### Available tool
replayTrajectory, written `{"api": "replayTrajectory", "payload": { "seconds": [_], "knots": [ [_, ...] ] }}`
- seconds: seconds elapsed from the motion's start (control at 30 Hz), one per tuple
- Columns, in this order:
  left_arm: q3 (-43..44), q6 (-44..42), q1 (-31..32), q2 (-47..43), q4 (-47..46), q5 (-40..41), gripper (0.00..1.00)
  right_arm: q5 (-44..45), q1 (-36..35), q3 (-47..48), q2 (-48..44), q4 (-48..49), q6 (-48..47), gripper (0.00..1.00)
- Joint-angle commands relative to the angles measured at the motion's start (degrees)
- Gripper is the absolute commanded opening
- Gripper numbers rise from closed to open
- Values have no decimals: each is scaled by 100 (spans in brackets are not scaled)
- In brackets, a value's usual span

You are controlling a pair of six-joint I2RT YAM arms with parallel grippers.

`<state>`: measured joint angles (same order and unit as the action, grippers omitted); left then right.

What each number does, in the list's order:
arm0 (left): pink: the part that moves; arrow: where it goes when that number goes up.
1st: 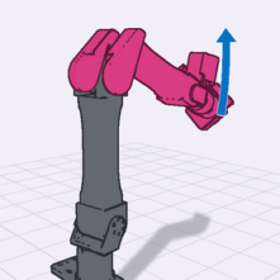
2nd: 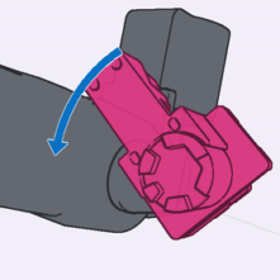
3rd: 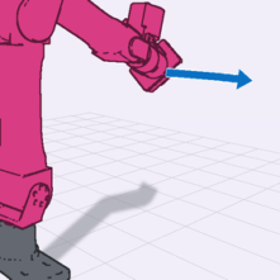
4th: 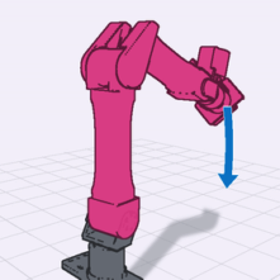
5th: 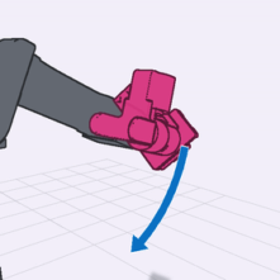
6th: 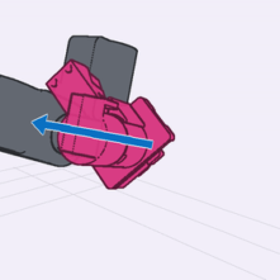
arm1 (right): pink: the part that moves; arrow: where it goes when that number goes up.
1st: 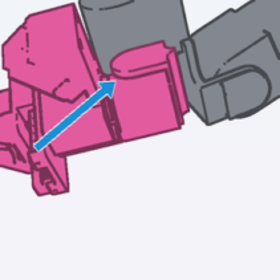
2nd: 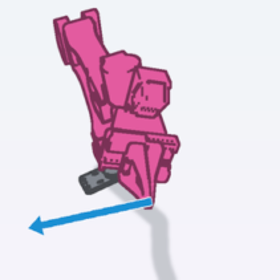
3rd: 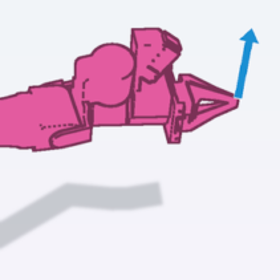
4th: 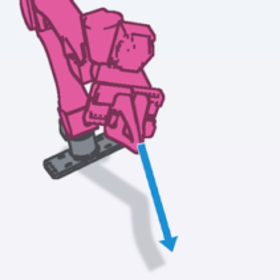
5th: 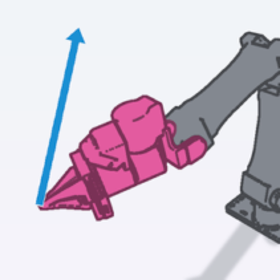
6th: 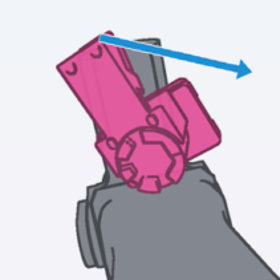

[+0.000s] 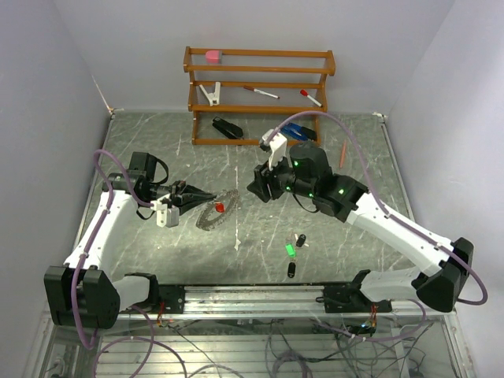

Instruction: Put the keys on the keyring

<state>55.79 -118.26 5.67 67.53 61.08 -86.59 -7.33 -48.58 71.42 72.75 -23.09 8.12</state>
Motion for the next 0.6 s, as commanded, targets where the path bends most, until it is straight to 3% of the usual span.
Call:
{"api": "replayTrajectory", "payload": {
  "seconds": [0.0,0.23,0.57],
  "knots": [
    [187,-3707,13,-46,-19,-446,7,451,5,-520,-204,1322,-833,47],
    [208,-3705,7,-47,19,-447,7,123,-23,-994,-184,2358,-1268,46],
    [189,-3705,13,-47,44,-442,7,116,-413,-1073,-10,2771,-1493,44]
  ]
}}
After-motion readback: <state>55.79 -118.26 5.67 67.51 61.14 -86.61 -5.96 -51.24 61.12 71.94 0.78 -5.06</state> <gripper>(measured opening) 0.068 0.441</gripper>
